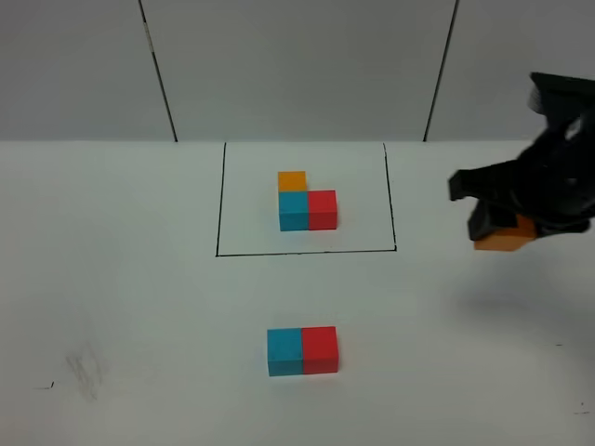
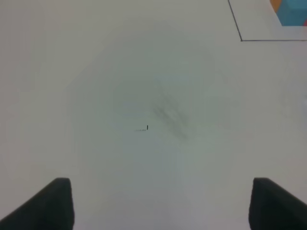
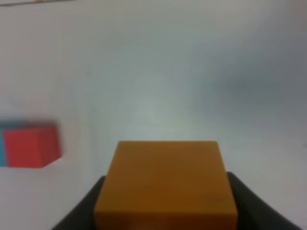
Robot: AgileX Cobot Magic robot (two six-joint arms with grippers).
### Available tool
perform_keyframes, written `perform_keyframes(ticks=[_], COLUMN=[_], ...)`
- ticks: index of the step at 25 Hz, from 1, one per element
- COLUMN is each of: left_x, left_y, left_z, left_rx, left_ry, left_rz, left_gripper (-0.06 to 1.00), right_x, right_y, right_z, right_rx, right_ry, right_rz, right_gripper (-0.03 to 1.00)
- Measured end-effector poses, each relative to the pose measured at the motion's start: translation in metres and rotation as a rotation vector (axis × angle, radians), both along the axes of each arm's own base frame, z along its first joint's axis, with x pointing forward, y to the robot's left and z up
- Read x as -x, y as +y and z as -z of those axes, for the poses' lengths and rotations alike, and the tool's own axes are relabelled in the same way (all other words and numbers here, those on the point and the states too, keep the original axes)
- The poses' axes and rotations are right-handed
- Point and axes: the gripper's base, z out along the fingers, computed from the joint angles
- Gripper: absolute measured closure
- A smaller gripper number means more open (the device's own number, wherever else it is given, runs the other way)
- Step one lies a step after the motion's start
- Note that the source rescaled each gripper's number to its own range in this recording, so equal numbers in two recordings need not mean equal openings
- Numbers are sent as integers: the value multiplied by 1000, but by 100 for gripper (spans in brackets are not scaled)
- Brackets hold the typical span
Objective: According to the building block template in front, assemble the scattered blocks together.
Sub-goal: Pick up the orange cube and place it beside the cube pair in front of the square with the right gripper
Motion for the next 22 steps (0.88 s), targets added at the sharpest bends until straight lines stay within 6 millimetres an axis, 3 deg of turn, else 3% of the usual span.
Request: perform_keyframes(ticks=[3, 6, 12, 18, 22], left_x=[0, 0, 0, 0, 0], left_y=[0, 0, 0, 0, 0], left_z=[0, 0, 0, 0, 0], left_rx=[0, 0, 0, 0, 0], left_ry=[0, 0, 0, 0, 0], left_rz=[0, 0, 0, 0, 0], left_gripper=[15, 15, 15, 15, 15], right_x=[-4, -12, -36, -40, -41], right_y=[33, 56, 108, 157, 174], right_z=[-22, -26, 9, 47, 70], right_rx=[7, 29, 89, 179, 192], right_ry=[-19, 23, 87, 95, 130], right_rz=[-35, -32, -51, -60, -68], right_gripper=[94, 94, 94, 94, 94])
